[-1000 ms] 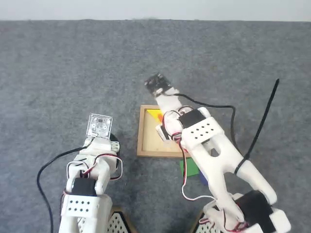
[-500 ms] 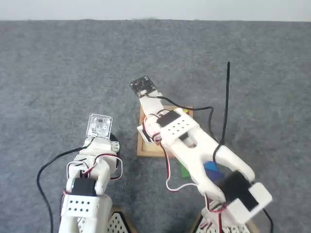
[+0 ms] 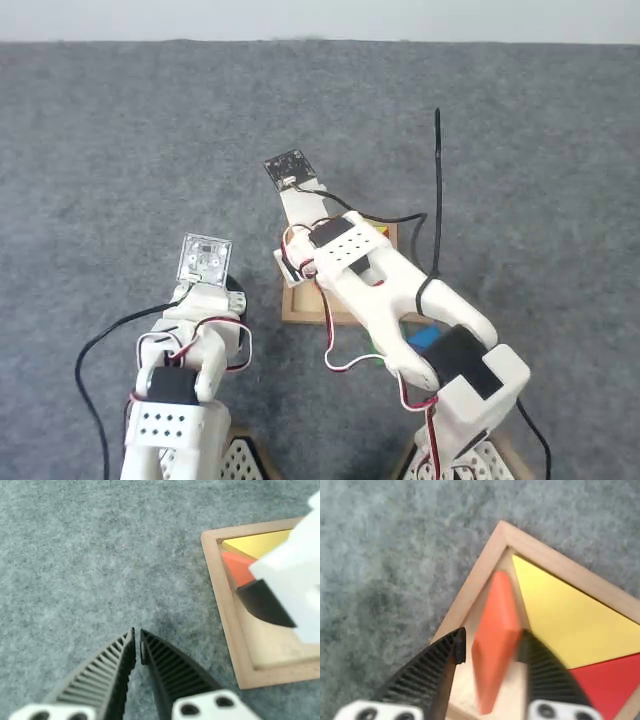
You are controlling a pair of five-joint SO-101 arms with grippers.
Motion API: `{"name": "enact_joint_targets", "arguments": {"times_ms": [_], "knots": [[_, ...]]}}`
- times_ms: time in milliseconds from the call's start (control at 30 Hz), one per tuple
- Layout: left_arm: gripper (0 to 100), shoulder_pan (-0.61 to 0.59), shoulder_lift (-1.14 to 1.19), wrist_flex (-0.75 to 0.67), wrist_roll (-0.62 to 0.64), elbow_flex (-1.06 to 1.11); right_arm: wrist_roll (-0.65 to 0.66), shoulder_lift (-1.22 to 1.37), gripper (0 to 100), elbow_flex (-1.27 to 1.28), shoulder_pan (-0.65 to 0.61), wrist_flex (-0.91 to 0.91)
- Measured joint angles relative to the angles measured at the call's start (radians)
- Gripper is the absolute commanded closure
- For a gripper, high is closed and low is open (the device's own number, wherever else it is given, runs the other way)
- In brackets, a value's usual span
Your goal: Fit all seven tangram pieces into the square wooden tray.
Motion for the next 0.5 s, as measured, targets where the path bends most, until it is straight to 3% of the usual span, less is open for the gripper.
{"name": "enact_joint_targets", "arguments": {"times_ms": [167, 367, 500], "knots": [[98, 0.0, 0.0, 0.0, 0.0, 0.0, 0.0, 0.0, 71.5, -0.005, 0.002, 0.0], [98, 0.0, 0.0, 0.0, 0.0, 0.0, 0.002, -0.003, 71.8, -0.003, 0.087, 0.003], [98, 0.0, 0.0, 0.0, 0.0, 0.0, 0.106, -0.077, 71.8, -0.003, 0.132, 0.084]]}}
